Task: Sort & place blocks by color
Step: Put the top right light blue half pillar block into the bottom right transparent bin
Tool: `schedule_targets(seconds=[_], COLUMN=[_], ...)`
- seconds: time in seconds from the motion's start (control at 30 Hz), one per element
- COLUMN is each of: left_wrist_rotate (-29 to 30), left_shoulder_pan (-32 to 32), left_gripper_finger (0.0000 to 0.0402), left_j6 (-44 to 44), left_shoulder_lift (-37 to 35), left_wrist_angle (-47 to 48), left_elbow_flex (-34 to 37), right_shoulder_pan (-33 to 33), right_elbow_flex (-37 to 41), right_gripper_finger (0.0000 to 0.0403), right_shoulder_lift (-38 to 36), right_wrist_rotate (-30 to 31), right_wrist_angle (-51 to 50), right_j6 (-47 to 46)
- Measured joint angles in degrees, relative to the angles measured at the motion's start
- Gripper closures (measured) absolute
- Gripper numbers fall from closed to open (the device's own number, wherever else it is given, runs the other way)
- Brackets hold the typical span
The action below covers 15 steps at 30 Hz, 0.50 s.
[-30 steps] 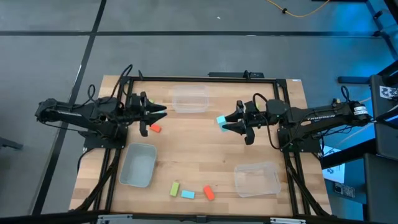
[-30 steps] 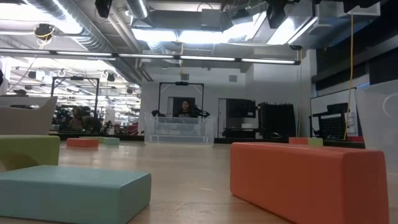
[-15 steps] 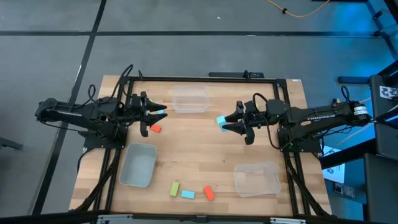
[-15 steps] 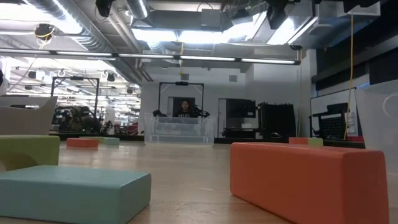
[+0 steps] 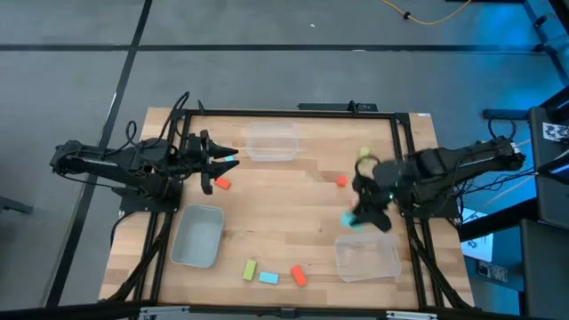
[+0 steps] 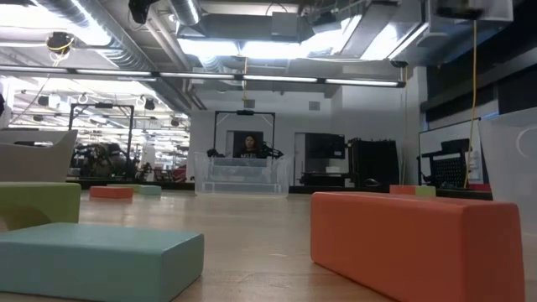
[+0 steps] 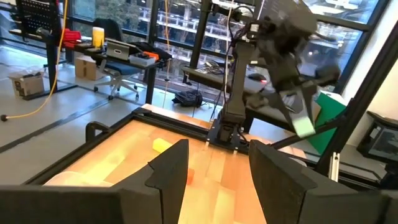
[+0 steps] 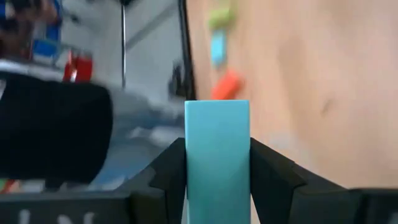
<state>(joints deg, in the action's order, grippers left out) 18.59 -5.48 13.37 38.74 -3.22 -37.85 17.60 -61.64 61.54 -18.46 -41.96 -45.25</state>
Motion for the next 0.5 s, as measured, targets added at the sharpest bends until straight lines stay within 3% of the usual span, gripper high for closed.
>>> schedule_targets(seconds=[0.3, 0.5], left_wrist_rotate=[0.04, 0.09], left_shoulder_pan=[-0.02, 0.00], left_gripper_finger=[0.0239, 0.0239], left_j6=[0.00, 0.00], left_shoulder_lift=[0.00, 0.00], left_wrist_angle=[0.02, -0.11], left_elbow_flex=[0.00, 0.00], right_shoulder_pan=[16.18, 21.86], right_elbow_flex=[5.00, 5.02], right_gripper_finger=[0.0265, 0.0265], right_shoulder_lift=[7.64, 15.11], right_wrist_rotate=[-0.66, 9.09], right_wrist_angle=[-1.61, -2.84], right_j6=[-20.44, -31.80])
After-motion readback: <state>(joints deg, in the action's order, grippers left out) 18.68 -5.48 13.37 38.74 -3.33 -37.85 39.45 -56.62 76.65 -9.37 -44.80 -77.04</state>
